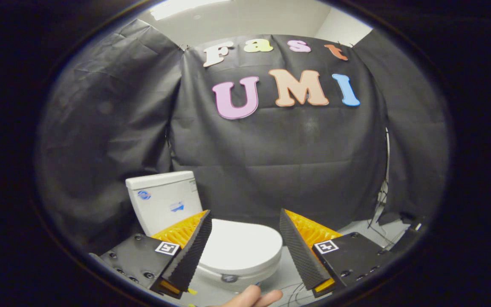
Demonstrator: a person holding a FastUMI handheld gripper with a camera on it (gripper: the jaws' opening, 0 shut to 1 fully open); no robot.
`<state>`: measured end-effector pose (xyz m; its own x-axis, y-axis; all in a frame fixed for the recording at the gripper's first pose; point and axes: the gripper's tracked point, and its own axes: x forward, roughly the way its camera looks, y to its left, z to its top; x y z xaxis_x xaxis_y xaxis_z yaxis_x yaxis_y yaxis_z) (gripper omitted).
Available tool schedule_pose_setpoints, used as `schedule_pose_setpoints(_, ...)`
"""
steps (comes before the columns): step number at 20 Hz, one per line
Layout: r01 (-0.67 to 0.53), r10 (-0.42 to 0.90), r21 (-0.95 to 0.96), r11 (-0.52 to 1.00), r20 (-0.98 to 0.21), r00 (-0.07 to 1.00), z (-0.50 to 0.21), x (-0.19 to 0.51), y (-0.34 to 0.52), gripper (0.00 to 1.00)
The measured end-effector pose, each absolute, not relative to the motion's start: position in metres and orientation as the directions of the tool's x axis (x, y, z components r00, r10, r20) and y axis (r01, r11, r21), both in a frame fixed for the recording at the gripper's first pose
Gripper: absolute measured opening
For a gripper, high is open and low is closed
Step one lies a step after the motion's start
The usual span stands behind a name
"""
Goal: Open the toilet lid.
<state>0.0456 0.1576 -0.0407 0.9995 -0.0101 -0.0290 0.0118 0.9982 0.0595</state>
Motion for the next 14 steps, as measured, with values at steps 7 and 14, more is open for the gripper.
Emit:
schedule_pose_setpoints(7, 0.045, -0.038, 0.042, 0.998, -0.144, 0.989, -0.124, 0.012, 0.187, 0.99)
schedule_pose_setpoints(14, 0.031, -0.022, 0.076, 0.997, -0.113, 0.993, -0.114, 0.030, 0.197, 0.99)
